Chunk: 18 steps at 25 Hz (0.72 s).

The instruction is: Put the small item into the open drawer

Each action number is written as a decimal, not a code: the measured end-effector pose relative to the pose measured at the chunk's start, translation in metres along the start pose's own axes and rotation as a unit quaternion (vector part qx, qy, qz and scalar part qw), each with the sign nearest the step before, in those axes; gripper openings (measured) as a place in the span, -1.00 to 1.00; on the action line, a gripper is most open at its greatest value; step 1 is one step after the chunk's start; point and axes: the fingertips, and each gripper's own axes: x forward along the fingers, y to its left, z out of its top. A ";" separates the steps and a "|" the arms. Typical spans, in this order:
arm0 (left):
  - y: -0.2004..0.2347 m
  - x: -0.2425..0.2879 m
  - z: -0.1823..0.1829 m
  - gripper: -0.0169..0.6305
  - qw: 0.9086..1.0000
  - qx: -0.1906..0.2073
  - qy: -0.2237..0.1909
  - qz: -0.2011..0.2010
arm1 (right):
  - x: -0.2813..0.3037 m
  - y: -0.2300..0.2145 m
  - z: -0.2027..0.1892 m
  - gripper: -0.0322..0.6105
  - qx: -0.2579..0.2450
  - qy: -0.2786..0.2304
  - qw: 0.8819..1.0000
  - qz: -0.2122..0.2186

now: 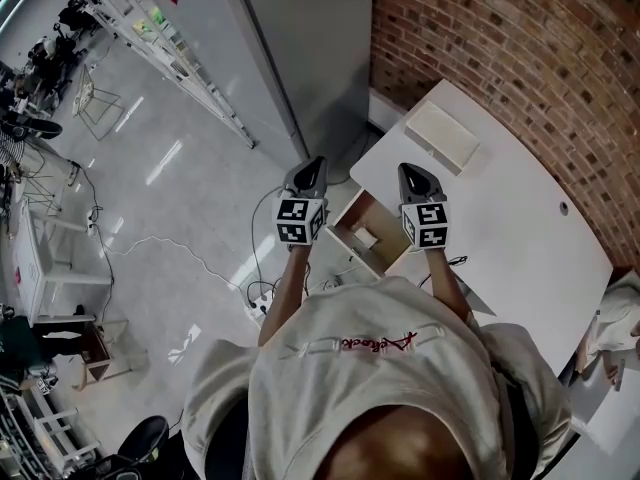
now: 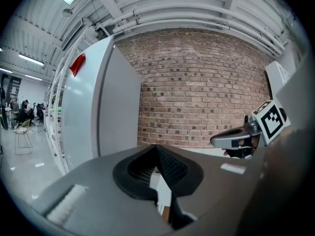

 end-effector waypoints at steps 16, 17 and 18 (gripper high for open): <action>0.005 0.005 -0.006 -0.92 1.000 -0.010 0.005 -0.002 | 0.008 0.003 -0.004 -0.86 -0.009 0.008 1.000 0.003; 0.005 0.006 -0.006 -0.92 1.000 -0.011 0.006 -0.002 | 0.009 0.003 -0.004 -0.87 -0.008 0.009 1.000 0.003; 0.005 0.006 -0.007 -0.92 1.000 -0.012 0.006 -0.002 | 0.010 0.003 -0.005 -0.86 -0.008 0.009 1.000 0.004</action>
